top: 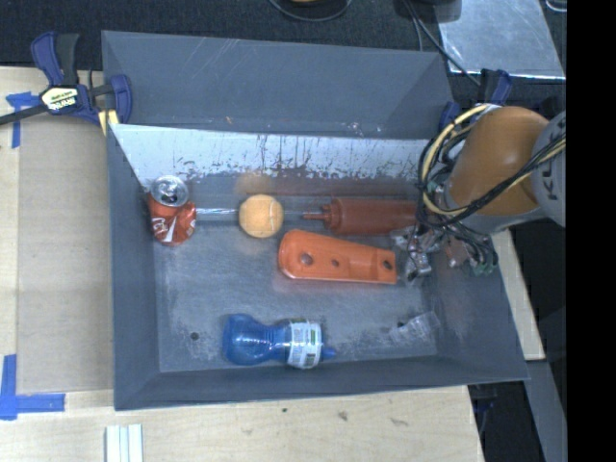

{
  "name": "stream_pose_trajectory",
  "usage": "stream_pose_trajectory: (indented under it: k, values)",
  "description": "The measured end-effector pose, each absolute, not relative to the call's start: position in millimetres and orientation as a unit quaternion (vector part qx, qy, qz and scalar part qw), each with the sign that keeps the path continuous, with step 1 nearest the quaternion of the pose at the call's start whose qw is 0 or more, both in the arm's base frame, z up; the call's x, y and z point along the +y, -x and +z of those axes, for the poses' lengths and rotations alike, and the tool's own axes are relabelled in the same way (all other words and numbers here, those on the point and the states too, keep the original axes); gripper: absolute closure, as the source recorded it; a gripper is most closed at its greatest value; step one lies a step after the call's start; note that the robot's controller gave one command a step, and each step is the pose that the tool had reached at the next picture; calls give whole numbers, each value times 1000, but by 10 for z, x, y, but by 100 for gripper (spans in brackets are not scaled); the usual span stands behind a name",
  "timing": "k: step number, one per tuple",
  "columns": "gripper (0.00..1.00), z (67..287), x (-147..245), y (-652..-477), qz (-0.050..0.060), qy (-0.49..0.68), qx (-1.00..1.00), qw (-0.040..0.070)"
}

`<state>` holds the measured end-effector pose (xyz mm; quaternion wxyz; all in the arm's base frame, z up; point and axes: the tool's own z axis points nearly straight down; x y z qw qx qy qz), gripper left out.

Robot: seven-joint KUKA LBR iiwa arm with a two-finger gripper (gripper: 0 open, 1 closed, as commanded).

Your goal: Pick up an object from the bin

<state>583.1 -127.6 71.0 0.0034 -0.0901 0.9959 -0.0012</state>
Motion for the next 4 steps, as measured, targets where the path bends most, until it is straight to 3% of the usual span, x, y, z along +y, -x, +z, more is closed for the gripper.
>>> stream_pose_trajectory:
  k: [1, 2, 3, 4]
  values:
    - [0, 701, -1283, -5798, 0, 91, 996, -4]
    - [0, 701, -1283, -5799, 0, 91, 996, -3]
    - [0, 1665, -1265, -6034, 0, 170, 985, -1]
    - [0, 855, -548, -6022, -3, 101, 995, 5]
